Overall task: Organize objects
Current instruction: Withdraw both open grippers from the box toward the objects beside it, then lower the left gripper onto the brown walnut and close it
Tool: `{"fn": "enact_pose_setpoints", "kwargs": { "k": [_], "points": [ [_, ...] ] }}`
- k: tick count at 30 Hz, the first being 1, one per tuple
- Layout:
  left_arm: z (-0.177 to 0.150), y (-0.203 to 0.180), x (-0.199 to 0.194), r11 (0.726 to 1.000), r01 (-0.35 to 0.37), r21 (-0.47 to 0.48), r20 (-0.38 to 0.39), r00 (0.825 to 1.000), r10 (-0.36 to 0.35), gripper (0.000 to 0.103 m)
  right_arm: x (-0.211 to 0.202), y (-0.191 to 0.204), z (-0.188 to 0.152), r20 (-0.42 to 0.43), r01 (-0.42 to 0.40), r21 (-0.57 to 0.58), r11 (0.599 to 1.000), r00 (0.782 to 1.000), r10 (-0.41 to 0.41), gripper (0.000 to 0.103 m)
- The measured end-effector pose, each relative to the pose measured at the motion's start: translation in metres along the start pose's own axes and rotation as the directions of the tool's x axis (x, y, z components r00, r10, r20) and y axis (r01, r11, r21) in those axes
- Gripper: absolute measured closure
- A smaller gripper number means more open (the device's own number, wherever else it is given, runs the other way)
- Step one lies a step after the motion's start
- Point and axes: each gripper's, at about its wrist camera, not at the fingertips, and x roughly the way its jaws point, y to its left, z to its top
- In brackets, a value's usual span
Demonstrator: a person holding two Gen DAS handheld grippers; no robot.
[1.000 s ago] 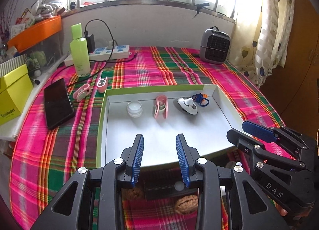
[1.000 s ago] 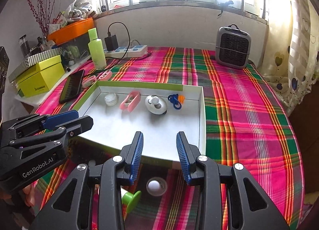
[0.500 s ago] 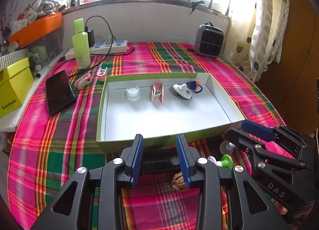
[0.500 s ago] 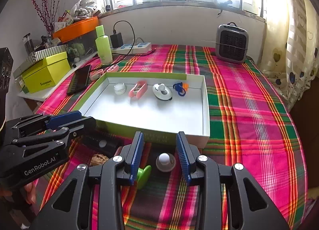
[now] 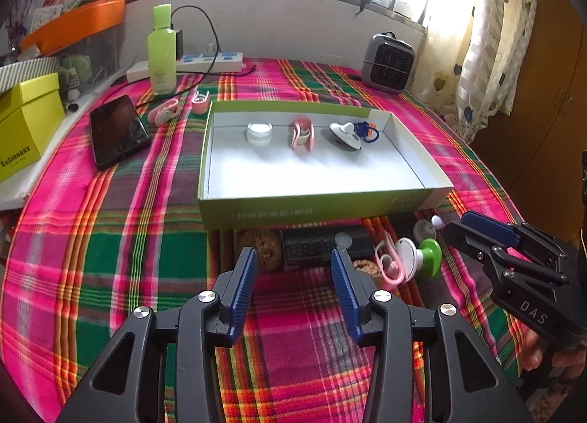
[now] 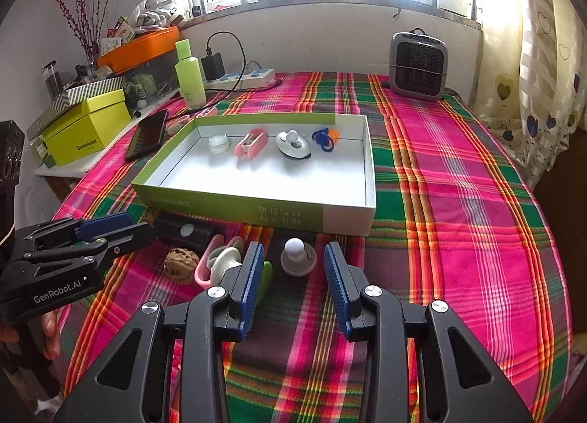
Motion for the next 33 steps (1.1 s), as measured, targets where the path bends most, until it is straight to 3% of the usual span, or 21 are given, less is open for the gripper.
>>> {"fn": "enact_pose_setpoints", "kwargs": {
  "k": [5,20,33],
  "points": [
    [-0.010,0.004,0.004,1.000,0.015,-0.009,-0.028,0.999,-0.016,0.060,0.000,-0.002,-0.006,-0.007,-0.013,0.010,1.000,1.000,0.013,0.059],
    [-0.019,0.002,0.011,0.998,0.056,-0.022,-0.063,0.996,-0.057,0.060,-0.004,-0.006,-0.015,-0.007,-0.038,0.033,0.999,0.999,0.038,0.059],
    [-0.017,-0.026,0.014,0.994,0.099,0.044,-0.080,0.992,-0.095,0.060,-0.006,-0.013,-0.018,-0.008,-0.041,0.055,0.998,0.999,0.042,0.059]
  ]
}}
